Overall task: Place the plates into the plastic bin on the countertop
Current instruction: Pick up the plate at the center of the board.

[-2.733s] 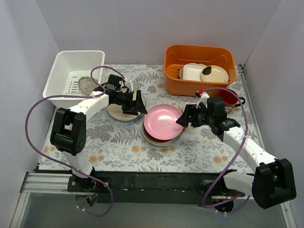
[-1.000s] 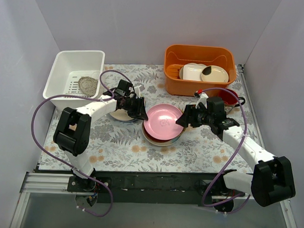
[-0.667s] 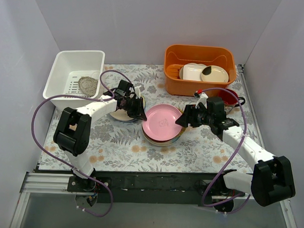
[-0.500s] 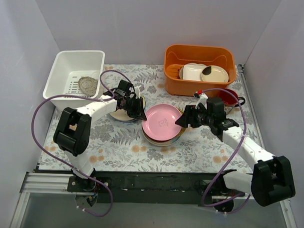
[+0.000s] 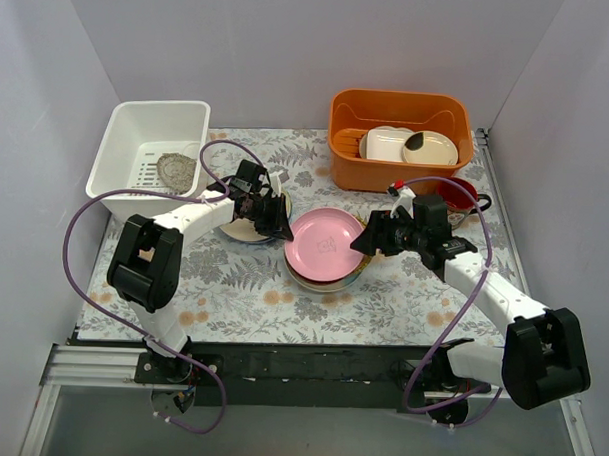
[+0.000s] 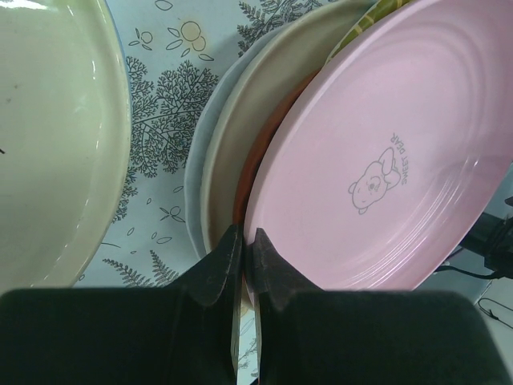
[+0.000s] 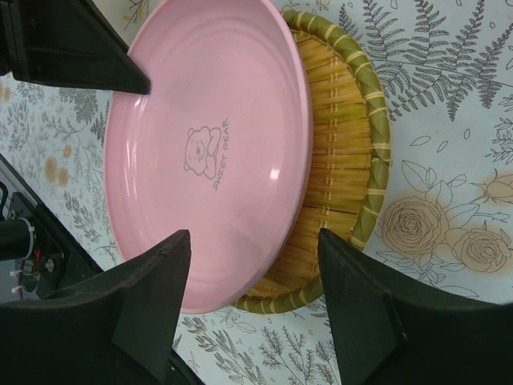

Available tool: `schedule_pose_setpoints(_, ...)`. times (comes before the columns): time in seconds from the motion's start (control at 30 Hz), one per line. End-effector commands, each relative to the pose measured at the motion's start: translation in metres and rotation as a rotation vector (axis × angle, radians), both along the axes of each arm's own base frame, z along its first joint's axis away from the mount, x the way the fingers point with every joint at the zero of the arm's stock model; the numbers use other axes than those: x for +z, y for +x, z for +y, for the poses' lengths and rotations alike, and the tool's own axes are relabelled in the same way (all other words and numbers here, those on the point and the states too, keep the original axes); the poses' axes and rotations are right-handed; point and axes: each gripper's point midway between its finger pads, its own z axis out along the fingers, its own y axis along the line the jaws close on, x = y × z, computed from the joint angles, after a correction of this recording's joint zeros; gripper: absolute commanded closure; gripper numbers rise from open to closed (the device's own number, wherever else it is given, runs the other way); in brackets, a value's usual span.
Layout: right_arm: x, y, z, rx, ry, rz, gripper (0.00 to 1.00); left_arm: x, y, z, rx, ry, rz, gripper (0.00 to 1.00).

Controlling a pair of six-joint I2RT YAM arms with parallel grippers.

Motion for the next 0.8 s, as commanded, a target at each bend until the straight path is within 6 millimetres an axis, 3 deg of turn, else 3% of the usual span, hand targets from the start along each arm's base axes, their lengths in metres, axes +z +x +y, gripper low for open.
schedule_pose_setpoints(0.0,0.007,0.004,0.004,0.009,0.030,-0.022,0.28,0.019,0.007,-0.005,-0.002,-0.022,-0.049,1.00)
schedule_pose_setpoints(0.4,0.012,0.006,0.003,0.002,0.028,-0.037,0.27,0.038,0.013,0.004,0.030,0.007,-0.126,1.00)
schedule_pose_setpoints(0.77,0.032,0.012,0.005,0.007,0.041,-0.083,0.16,0.063,0.023,0.002,0.049,-0.011,-0.184,1.00)
